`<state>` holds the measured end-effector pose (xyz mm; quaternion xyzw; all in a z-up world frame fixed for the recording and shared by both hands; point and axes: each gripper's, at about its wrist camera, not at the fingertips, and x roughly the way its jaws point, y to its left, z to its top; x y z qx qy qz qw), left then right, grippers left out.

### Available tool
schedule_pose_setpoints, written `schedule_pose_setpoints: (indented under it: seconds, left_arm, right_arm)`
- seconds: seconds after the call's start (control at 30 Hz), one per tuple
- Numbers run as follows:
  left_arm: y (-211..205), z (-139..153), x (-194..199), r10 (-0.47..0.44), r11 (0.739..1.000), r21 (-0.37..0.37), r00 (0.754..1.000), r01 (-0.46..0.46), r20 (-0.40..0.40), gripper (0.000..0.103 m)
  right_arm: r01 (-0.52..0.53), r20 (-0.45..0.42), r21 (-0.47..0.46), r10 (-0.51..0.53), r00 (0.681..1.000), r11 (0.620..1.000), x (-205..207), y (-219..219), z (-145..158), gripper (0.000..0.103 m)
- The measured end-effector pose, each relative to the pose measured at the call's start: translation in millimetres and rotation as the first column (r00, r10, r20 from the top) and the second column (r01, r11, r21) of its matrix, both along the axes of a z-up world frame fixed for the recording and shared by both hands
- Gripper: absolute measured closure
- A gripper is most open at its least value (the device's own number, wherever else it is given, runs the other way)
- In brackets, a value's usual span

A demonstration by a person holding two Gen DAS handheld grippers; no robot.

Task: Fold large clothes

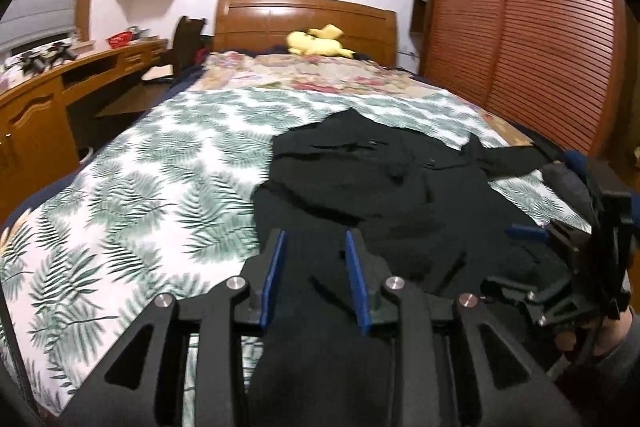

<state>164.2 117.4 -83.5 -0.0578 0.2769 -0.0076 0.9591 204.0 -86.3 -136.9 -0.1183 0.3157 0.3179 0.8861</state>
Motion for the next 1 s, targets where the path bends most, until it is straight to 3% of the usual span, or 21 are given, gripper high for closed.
schedule_pose_setpoints:
  seconds: [0.43, 0.67, 0.77, 0.9, 1.0]
  left_arm:
    - [36, -11, -13, 0.06, 0.998, 0.019, 0.998, -0.06, -0.013, 0.075]
    - [38, -13, -14, 0.064, 0.998, 0.024, 0.998, -0.063, -0.015, 0.075]
    - [36, -14, -14, 0.062, 0.998, 0.024, 0.998, -0.061, -0.022, 0.075]
    - [30, -13, -12, 0.055, 0.998, 0.029, 0.998, -0.054, -0.026, 0.075]
    - [26, -13, -10, 0.045, 0.999, 0.029, 0.999, -0.044, -0.023, 0.075]
  right_arm:
    - [-0.219, -0.059, -0.026, 0.217, 0.974, 0.975, -20, 73, -21, 0.029]
    - [-0.258, -0.072, -0.097, 0.252, 0.965, 0.961, -20, 98, -34, 0.04]
    - [-0.244, -0.063, -0.144, 0.237, 0.969, 0.959, -17, 101, -39, 0.054]
    - [-0.22, -0.033, -0.163, 0.218, 0.975, 0.962, -14, 97, -40, 0.083]
    - [-0.2, 0.002, -0.131, 0.202, 0.979, 0.971, -13, 85, -32, 0.091]
